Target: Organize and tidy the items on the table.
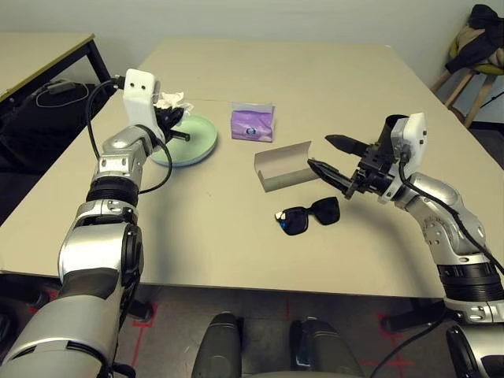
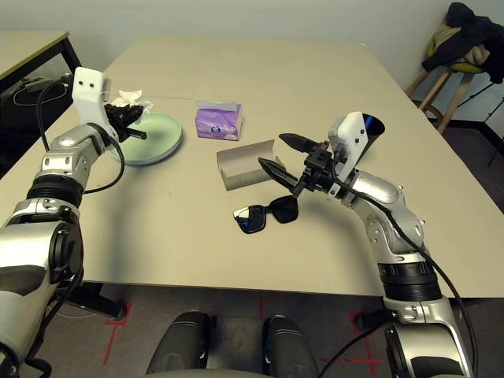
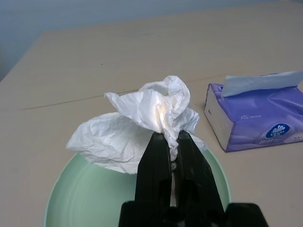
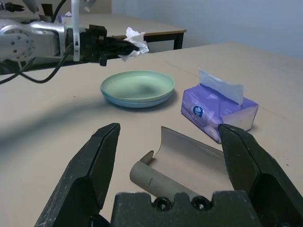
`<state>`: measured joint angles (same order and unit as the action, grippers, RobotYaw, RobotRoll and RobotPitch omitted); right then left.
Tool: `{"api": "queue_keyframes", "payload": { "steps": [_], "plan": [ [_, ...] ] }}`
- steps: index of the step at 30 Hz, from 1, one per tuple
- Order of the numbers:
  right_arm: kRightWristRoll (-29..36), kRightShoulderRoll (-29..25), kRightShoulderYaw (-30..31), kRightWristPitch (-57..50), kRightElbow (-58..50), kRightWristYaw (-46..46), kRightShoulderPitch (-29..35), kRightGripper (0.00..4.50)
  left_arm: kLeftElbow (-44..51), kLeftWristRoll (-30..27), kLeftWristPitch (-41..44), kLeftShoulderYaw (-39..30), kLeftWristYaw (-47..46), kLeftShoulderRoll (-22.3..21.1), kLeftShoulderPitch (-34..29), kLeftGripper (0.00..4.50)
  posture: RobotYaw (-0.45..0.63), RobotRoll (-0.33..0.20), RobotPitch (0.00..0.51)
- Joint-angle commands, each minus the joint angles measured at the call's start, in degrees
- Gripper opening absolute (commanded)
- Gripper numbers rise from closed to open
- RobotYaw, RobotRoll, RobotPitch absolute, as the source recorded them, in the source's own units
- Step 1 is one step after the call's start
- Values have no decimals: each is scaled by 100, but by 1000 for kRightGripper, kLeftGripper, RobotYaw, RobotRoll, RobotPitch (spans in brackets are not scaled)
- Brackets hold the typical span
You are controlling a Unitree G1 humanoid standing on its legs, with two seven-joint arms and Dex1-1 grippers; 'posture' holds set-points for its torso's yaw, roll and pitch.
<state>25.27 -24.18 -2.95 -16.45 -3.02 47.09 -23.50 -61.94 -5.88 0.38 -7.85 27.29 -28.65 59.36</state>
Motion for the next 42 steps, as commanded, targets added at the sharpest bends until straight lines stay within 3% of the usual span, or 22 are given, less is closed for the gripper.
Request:
{"api": "queue_keyframes", "payload": {
  "steps": [1,7,9,10,20,26,32,36,42],
  "plan": [
    [72,-12,-22,-75,-127,-30,61,4500,-178,15,-165,-74,-78,31,154,1156,137,0,52],
    [72,-19,-23,-80,-97,-18,51,4500,-167,-115,-233,-215,162,38,148,3475,149,0,57],
    [71,-4,-14,-91,-70,-43,10,4500,74,-417,0,-337,704,140,28,4278,150,0,63],
    [72,5,-11,-100,-61,-58,-10,4500,224,-556,120,-385,985,195,-51,4443,150,0,64],
    [-209,-213,460,-446,-3,163,-351,4500,1797,-803,305,-151,2045,292,-1168,4443,174,0,90],
    [-618,-621,702,-809,-98,103,-505,4500,2735,-792,431,31,2301,273,-1731,4443,236,0,106],
    [-971,-1008,1105,-1300,-35,293,-966,4500,3406,-686,477,317,2461,233,-2112,4443,304,0,115],
    [-965,-1181,1265,-1660,125,636,-1441,4500,3707,-698,455,476,2635,172,-2284,4443,298,0,115],
    [-1454,-1582,1747,-1565,-16,1054,-1691,4500,4103,-867,514,613,3046,94,-2548,4443,273,0,126]
  ]
}}
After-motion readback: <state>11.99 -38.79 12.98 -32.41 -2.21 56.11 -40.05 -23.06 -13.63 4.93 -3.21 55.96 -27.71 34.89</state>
